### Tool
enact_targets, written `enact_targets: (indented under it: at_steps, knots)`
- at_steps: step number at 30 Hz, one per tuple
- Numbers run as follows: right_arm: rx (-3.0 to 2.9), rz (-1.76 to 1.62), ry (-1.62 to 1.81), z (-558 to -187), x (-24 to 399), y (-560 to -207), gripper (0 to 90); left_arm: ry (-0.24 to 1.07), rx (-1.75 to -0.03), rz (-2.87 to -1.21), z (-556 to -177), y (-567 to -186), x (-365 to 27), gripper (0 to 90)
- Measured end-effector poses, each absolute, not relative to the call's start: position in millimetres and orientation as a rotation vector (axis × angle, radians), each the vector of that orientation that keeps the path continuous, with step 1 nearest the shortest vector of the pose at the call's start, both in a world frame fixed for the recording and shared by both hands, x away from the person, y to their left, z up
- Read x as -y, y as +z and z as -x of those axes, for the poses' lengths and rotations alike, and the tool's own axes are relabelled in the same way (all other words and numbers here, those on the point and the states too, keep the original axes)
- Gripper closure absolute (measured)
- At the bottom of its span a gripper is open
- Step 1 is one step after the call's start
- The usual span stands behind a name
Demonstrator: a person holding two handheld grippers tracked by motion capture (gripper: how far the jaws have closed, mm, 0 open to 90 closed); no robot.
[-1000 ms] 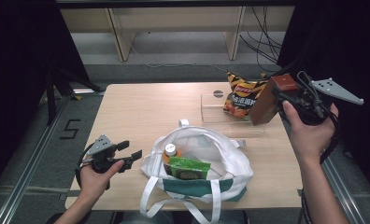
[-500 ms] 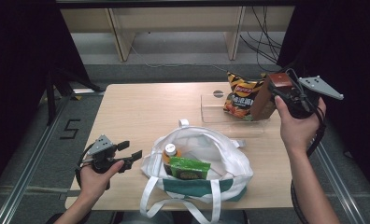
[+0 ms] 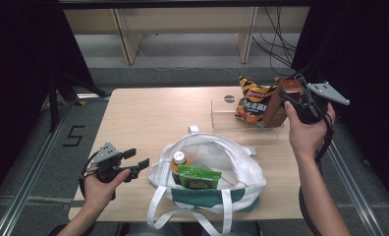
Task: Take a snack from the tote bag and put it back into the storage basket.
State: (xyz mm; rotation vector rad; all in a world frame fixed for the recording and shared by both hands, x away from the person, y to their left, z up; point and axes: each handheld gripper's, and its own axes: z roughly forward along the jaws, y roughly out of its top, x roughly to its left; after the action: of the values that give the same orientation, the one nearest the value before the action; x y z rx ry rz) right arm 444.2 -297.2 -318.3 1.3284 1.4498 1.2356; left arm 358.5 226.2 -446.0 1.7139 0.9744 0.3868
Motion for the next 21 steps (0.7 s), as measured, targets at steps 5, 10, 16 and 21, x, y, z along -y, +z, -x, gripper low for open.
enact_targets:
  at_steps: [5,10,16,21]
  knots:
    - [-1.445,-1.318,1.220,-448.3,298.9,-321.0,39.4,0.395,-0.960,-1.725,-359.1,-446.1,-226.7,28.7]
    - [-1.430,-1.336,1.223,-450.3,300.2,-322.6,39.4,0.391,-0.972,-1.717,-358.5,-446.2,-226.3,28.7]
    - [-1.422,-1.349,1.219,-453.0,301.5,-325.3,39.4,0.396,-0.958,-1.727,-359.0,-445.9,-226.4,28.7]
    - [-1.430,-1.336,1.209,-455.8,302.7,-326.4,39.4,0.398,-0.963,-1.734,-358.9,-445.8,-226.6,28.6]
